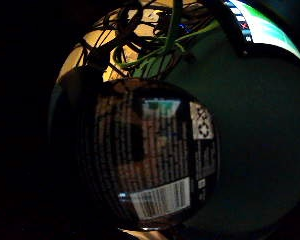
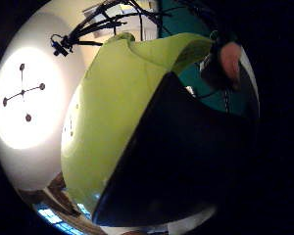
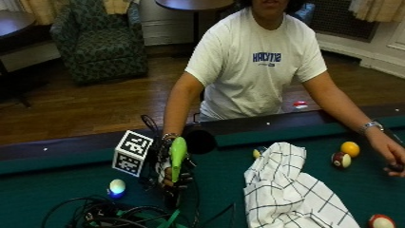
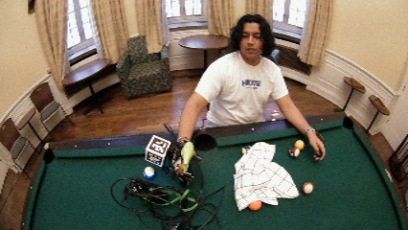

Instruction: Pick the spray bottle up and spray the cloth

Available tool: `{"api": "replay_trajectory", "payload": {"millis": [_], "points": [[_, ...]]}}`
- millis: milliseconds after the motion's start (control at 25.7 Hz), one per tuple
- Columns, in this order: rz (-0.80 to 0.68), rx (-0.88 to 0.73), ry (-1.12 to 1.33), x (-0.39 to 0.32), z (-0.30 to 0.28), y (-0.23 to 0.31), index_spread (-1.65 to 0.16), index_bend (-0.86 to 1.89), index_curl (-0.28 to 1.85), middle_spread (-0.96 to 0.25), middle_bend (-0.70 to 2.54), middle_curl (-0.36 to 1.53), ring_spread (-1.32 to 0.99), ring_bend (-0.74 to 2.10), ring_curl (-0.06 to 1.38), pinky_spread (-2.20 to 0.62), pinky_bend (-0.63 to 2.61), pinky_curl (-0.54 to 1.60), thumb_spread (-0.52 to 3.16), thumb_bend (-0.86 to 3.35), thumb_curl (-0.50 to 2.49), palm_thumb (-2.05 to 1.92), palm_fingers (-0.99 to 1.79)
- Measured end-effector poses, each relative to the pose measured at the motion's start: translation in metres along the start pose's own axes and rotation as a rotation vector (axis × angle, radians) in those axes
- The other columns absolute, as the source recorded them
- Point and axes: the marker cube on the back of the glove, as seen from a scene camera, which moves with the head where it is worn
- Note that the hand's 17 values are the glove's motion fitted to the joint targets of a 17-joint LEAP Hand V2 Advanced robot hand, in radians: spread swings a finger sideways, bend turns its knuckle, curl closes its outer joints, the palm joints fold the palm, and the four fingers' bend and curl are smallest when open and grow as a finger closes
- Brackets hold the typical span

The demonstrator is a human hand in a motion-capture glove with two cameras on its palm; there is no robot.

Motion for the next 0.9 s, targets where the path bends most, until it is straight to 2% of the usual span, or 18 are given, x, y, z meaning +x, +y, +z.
{"api": "replay_trajectory", "payload": {"millis": [39,78,117,156,195,429,624,780,897], "points": [[-0.019,0.007,-0.01,-0.001,-0.001,0.001,-0.33,0.23,0.36,-0.2,0.31,0.44,-0.17,0.5,0.38,0.04,0.09,0.26,0.91,0.01,0.42,0.74,0.98],[-0.037,0.012,-0.024,-0.002,-0.002,0.003,-0.31,0.3,0.39,-0.2,0.41,0.48,-0.19,0.53,0.39,0.02,0.02,0.24,0.92,0.03,0.44,0.79,1.19],[-0.05,0.013,-0.041,-0.003,-0.003,0.006,-0.31,0.29,0.39,-0.2,0.46,0.49,-0.19,0.55,0.39,0.0,0.03,0.23,0.92,0.03,0.45,0.81,1.25],[-0.062,0.007,-0.064,-0.007,-0.004,0.009,-0.29,0.25,0.39,-0.18,0.53,0.51,-0.19,0.55,0.4,-0.07,0.19,0.27,0.88,0.04,0.47,0.84,1.43],[-0.078,-0.008,-0.091,-0.014,-0.005,0.012,-0.29,0.24,0.4,-0.18,0.53,0.52,-0.19,0.56,0.41,-0.1,0.25,0.29,0.85,0.04,0.48,0.86,1.45],[-0.259,-0.166,-0.165,-0.105,0.002,0.025,-0.26,0.26,0.45,-0.17,0.6,0.55,-0.18,0.63,0.45,-0.19,0.37,0.35,0.76,0.02,0.54,0.91,1.46],[-0.347,-0.274,-0.223,-0.166,0.016,0.04,-0.26,0.3,0.48,-0.17,0.64,0.56,-0.18,0.66,0.47,-0.22,0.4,0.38,0.7,-0.01,0.57,0.93,1.43],[-0.356,-0.362,-0.276,-0.213,0.035,0.042,-0.25,0.32,0.5,-0.17,0.66,0.57,-0.18,0.68,0.48,-0.24,0.42,0.39,0.66,-0.02,0.6,0.94,1.41],[-0.29,-0.467,-0.226,-0.236,0.065,0.039,-0.25,0.33,0.51,-0.17,0.67,0.57,-0.18,0.69,0.48,-0.25,0.43,0.4,0.64,-0.02,0.61,0.94,1.4]]}}
